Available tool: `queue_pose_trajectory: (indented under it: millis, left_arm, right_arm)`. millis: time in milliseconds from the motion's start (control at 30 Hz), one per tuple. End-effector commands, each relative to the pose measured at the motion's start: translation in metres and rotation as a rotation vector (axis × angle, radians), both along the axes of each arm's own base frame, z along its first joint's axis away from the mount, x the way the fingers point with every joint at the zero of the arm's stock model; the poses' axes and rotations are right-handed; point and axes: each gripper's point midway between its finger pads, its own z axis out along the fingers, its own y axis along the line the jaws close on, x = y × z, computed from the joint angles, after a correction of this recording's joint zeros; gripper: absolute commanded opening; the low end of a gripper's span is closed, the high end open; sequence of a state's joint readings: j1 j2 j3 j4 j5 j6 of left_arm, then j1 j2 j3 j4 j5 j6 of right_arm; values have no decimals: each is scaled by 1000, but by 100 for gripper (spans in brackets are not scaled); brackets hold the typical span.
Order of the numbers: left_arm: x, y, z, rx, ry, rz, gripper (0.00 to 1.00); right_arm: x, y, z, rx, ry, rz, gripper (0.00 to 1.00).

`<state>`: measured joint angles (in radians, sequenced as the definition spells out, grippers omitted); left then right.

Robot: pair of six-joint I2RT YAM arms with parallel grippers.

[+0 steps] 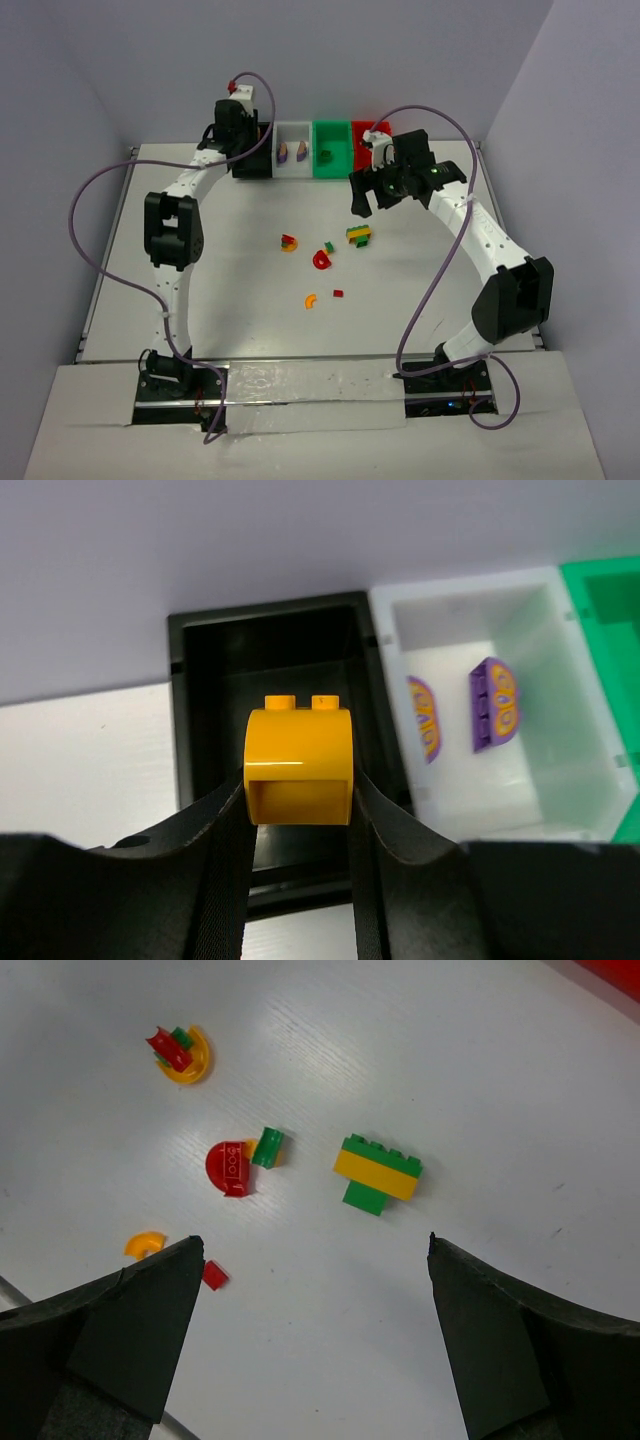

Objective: Sort the legos into containers by color

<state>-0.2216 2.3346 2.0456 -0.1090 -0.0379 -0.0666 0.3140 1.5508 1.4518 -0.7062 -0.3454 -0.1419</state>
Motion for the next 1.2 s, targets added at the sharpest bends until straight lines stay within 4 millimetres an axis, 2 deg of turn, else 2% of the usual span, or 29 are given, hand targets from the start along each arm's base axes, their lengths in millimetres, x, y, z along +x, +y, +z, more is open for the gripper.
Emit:
queue_pose_trajectory:
  millis: [0, 200, 233, 367, 433, 500, 633, 700, 767, 867, 1000, 1100, 1167]
  left_arm:
    - [15, 2, 14, 42, -68, 44, 0]
    - [14, 6, -3, 68, -27, 56, 7]
    - [13, 5, -4, 62, -23, 53, 11]
    - [10, 2, -7, 55, -16, 45, 25]
    - [9, 2, -6, 55, -18, 42, 42]
    - [9, 2, -5, 55, -18, 42, 51]
    - [9, 0, 5, 51, -27, 37, 61]
    - [9, -1, 14, 47, -41, 38, 68]
    - [8, -1, 19, 46, -51, 42, 69]
    - [6, 1, 34, 33, -68, 54, 71]
    - [-6, 6, 74, -16, -123, 91, 73]
    - [-25, 14, 107, -43, -163, 115, 75]
    - [-36, 17, 117, -56, -167, 119, 75]
  right_arm:
    - [5, -11, 0, -56, -16, -13, 100]
    - [5, -18, -17, -183, 28, 55, 100]
    - [7, -20, -25, -215, 42, 63, 99]
    - [8, -20, -35, -261, 77, 57, 98]
    - [6, -17, -43, -280, 102, 47, 97]
    - [5, -16, -52, -301, 124, 36, 96]
    - [-4, -16, -70, -318, 196, -15, 91]
    - [-9, -15, -76, -306, 228, -40, 89]
    - [-16, -15, -84, -306, 257, -59, 83]
    - [-19, -13, -87, -270, 260, -110, 79]
    - [-35, -7, -105, -257, 263, -139, 73]
    - [-46, 0, -117, -288, 253, -124, 72]
    - [-48, 2, -122, -295, 251, -145, 70]
